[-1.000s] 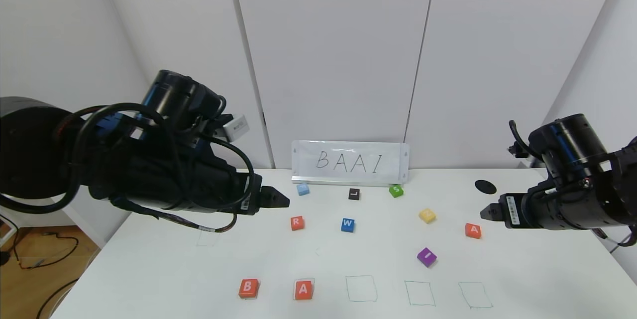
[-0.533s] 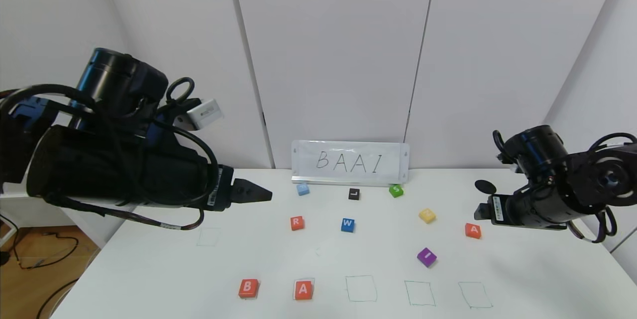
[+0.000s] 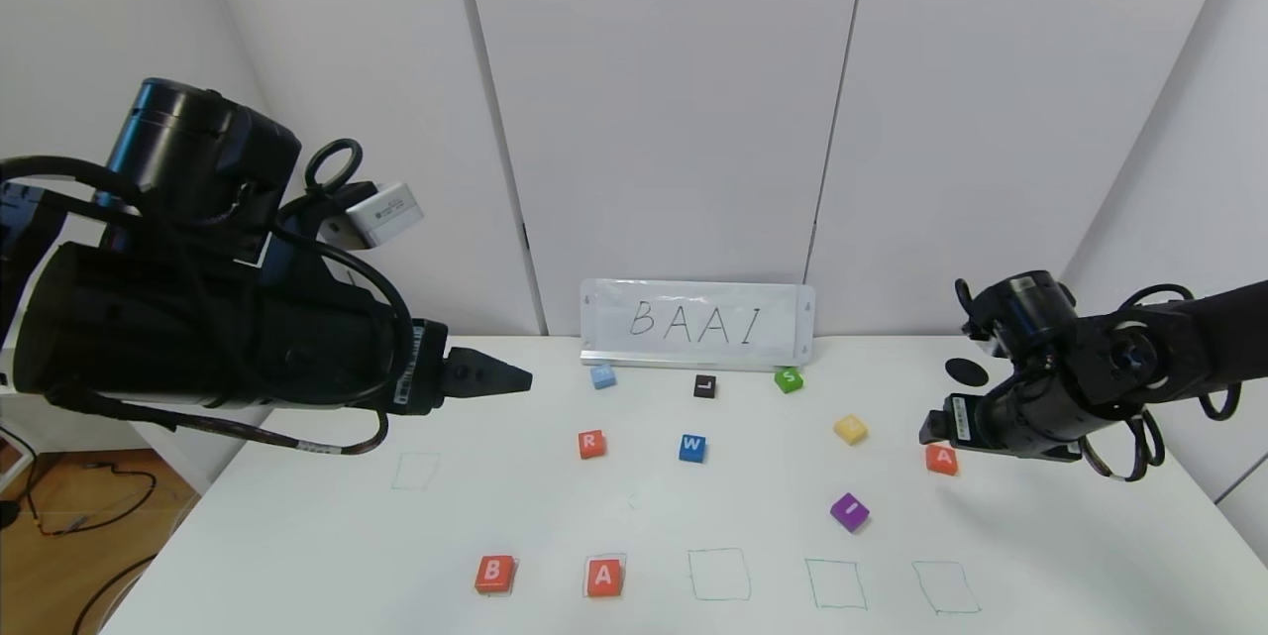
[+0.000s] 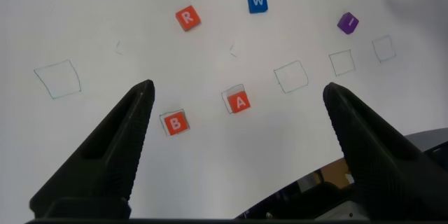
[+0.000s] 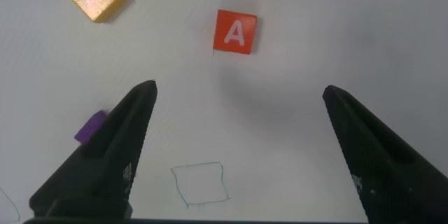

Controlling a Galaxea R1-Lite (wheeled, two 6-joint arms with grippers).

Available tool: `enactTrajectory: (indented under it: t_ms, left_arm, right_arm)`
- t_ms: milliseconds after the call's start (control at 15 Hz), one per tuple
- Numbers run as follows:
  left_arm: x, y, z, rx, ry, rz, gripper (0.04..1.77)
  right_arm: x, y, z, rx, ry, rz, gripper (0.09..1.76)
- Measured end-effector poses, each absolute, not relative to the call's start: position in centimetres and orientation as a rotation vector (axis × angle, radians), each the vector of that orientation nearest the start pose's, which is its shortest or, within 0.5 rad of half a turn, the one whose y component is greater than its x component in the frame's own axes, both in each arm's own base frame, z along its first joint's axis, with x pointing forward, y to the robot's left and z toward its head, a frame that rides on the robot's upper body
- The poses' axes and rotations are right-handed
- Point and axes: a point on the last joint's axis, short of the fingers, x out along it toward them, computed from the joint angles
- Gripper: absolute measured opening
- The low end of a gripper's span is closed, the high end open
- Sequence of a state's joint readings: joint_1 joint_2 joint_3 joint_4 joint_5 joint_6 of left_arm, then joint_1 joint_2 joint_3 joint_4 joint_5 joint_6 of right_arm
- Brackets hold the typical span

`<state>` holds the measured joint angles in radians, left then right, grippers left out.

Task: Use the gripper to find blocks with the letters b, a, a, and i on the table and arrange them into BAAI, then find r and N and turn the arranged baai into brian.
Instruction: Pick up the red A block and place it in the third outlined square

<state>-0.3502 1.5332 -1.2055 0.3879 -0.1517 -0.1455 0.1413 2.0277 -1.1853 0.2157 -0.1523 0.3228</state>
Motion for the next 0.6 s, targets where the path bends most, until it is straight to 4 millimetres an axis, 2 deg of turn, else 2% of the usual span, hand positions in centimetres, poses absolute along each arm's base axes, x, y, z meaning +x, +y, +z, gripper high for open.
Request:
enactTrajectory:
  t_ms: [600]
  left_arm:
    - [24.1,-9.1,24.5,-0.064,0.758,-0.424,1.72]
  right_arm:
    - [37.5,3.9,6.6,0.181,1.003,-0.184,1.71]
